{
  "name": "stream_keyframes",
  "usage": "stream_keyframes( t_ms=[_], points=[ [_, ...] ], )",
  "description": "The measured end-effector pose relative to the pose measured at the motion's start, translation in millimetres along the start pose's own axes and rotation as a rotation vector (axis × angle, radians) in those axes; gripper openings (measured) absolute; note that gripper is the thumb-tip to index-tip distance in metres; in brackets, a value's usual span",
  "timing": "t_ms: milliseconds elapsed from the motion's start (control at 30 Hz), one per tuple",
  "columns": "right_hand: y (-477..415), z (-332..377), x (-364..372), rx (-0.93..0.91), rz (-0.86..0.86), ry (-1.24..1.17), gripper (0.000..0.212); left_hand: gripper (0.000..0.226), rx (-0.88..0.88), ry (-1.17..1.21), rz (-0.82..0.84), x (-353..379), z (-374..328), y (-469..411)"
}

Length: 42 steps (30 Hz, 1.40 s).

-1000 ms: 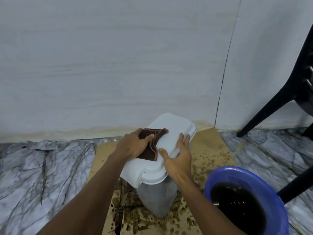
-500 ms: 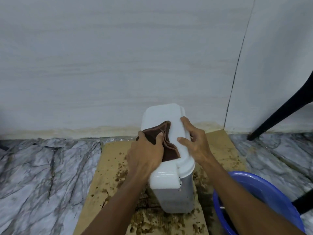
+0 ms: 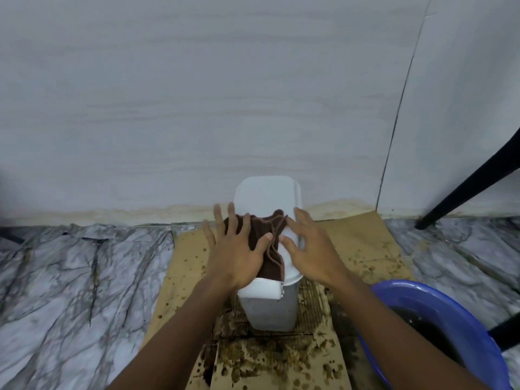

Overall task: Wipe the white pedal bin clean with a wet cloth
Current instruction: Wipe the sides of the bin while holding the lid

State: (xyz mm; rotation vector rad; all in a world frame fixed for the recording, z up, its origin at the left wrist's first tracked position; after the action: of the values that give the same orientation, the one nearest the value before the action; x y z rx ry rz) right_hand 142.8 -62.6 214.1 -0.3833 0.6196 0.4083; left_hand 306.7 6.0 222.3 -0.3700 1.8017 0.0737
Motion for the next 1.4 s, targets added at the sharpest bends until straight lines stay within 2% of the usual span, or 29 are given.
stream_keyframes(
  t_ms=[67,133,200,267,333,433,567,700,833,900,967,1067,1167,1233,1300,1333,1400],
  points=[
    [16,6,2,-0.065,0.014,0.019,0.069,0.086,0.102,0.119,0.002,0,0,6],
    [31,13,4,-0.156,0.095,0.033,0.094,0.075,0.135,0.194,-0.025,-1,3,10],
    [44,18,11,-0.265,0.191,0.157,0.125,0.073,0.122,0.205,-0.045,0,6,14],
    [48,18,18,-0.315,0.206,0.327,0.138,0.069,0.087,0.260,-0.045,3,7,17],
    [47,21,20,-0.324,0.137,0.369,0.131,0.066,0.062,0.305,-0.050,5,9,17],
    [47,24,19,-0.374,0.022,0.271,0.111,0.066,0.053,0.359,-0.065,6,12,19],
    [26,16,7,-0.324,0.046,0.194,0.109,0.076,0.080,0.415,-0.104,2,11,18],
    [-16,27,-17,-0.248,0.066,0.208,0.103,0.062,0.125,0.476,-0.229,-20,-4,-4],
    [-70,34,-48,-0.204,-0.013,0.093,0.075,0.060,0.149,0.618,-0.346,-39,-13,-42],
    [-97,28,-55,-0.119,0.001,-0.043,0.078,0.057,0.176,0.623,-0.411,-39,-15,-59],
    [-119,20,-53,-0.065,0.087,-0.122,0.082,0.054,0.193,0.613,-0.462,-31,-16,-72],
    [-141,14,-47,-0.040,0.221,-0.273,0.072,0.059,0.206,0.579,-0.550,-10,-11,-81],
    [-153,11,-42,-0.018,0.142,-0.282,0.074,0.066,0.226,0.464,-0.620,18,-4,-81],
    [-160,10,-41,-0.014,0.056,-0.250,0.080,0.066,0.211,0.386,-0.598,37,-2,-81],
    [-168,7,-38,-0.003,0.045,-0.250,0.087,0.064,0.186,0.355,-0.570,52,0,-79],
    [-172,5,-36,0.005,0.048,-0.256,0.087,0.065,0.173,0.356,-0.569,56,0,-76],
    [-177,4,-35,0.013,0.023,-0.266,0.074,0.068,0.147,0.382,-0.581,61,-3,-73]
  ],
)
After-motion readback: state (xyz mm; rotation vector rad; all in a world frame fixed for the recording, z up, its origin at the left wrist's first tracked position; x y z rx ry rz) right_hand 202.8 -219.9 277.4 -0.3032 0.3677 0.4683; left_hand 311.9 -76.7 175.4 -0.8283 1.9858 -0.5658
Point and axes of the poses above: each hand's wrist, its own y-axis away from the middle knuckle, its own x-axis out of the palm, z = x × y, the point moved 6 cm from there along -y, towards the middle knuckle, and after that the axes turned 3 degrees about -y, right-handed, at the moved point
